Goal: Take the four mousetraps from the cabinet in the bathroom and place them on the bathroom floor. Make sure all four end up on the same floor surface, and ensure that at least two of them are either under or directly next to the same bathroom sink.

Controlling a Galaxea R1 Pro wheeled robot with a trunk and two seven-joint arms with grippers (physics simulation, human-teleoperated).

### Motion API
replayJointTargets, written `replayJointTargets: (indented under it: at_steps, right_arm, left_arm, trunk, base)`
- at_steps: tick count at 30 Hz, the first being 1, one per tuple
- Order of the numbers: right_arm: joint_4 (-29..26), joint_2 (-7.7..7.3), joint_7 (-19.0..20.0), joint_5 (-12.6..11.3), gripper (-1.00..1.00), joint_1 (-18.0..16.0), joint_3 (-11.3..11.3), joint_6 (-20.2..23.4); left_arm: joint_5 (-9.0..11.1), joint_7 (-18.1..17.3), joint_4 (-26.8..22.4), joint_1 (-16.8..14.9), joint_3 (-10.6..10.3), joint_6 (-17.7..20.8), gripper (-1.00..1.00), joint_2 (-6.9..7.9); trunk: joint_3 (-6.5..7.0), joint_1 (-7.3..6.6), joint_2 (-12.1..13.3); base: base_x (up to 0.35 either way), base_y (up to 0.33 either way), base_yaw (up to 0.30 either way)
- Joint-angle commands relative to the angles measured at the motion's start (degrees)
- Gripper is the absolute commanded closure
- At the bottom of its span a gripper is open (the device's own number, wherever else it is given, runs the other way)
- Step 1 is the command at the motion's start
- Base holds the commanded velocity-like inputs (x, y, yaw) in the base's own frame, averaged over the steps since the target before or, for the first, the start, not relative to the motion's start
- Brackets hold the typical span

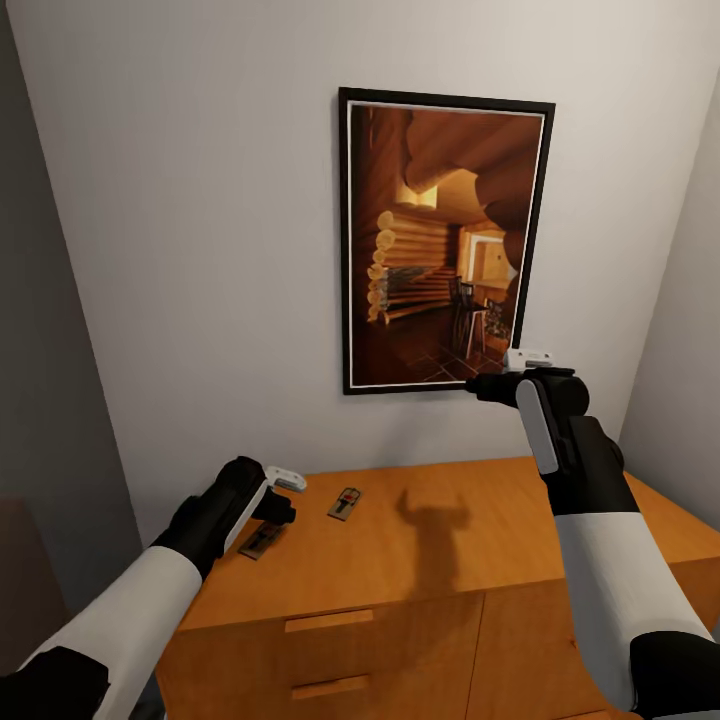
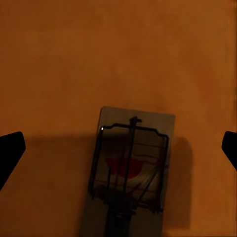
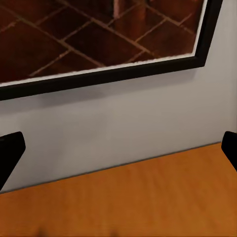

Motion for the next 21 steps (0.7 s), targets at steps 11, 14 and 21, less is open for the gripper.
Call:
replayJointTargets:
  at_steps: [11,14,21]
  right_arm:
    - [0.72,-0.04,-0.64,-0.48,-1.0,-0.06,0.09,0.17]
    - [0.76,-0.05,-0.65,-0.48,-1.0,-0.06,0.09,0.17]
    - [0.79,-0.05,-0.66,-0.49,-1.0,-0.06,0.09,0.17]
  left_arm:
    - [-0.2,-4.64,-0.56,-0.06,-0.26,0.2,-1.0,0.42]
    - [-0.21,-4.97,-0.47,-0.06,-0.28,0.2,-1.0,0.46]
    - [-0.15,-5.28,0.15,-0.06,-0.32,0.2,-1.0,0.88]
  trunk:
    - [-0.08,0.0,-0.05]
    - [-0.08,0.0,-0.05]
    - [-0.08,0.0,-0.05]
  base:
    - [0.0,0.0,0.0]
    - [0.0,0.0,0.0]
    - [0.0,0.0,0.0]
